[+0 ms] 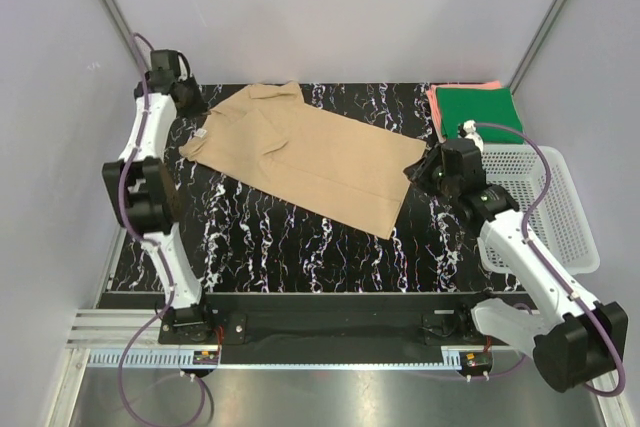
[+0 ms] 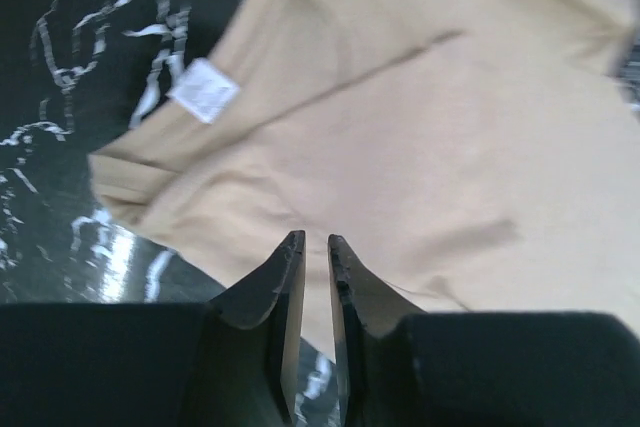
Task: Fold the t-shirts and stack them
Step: Fold the tshirt
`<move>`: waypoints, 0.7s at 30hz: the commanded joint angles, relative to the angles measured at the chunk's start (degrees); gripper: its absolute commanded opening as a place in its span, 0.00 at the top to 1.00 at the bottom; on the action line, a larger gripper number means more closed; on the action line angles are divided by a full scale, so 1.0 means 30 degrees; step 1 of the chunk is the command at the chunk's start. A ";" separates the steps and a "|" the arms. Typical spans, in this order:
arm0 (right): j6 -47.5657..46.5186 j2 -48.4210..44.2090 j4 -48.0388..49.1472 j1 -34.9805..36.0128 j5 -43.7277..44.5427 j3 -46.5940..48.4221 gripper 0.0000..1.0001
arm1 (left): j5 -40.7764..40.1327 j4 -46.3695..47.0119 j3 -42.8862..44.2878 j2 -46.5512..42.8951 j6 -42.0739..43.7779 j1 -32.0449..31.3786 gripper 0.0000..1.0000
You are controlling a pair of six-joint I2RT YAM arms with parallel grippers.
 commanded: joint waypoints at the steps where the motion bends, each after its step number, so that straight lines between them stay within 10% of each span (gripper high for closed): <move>1: -0.0503 -0.0956 -0.0014 0.0061 -0.0566 0.0365 0.67 | 0.1418 0.1662 -0.2166 -0.3732 -0.1006 -0.2514 0.81; 9: -0.1791 -0.2273 -0.0833 0.0061 -0.0479 0.0424 0.66 | 0.1681 0.6762 -0.9027 -0.6612 -0.3176 -0.8991 0.82; 21: -0.2466 0.2610 -0.0571 0.0119 -0.1533 0.0685 0.68 | -0.1187 0.6738 -1.1725 -0.6463 -0.3207 -0.8713 0.84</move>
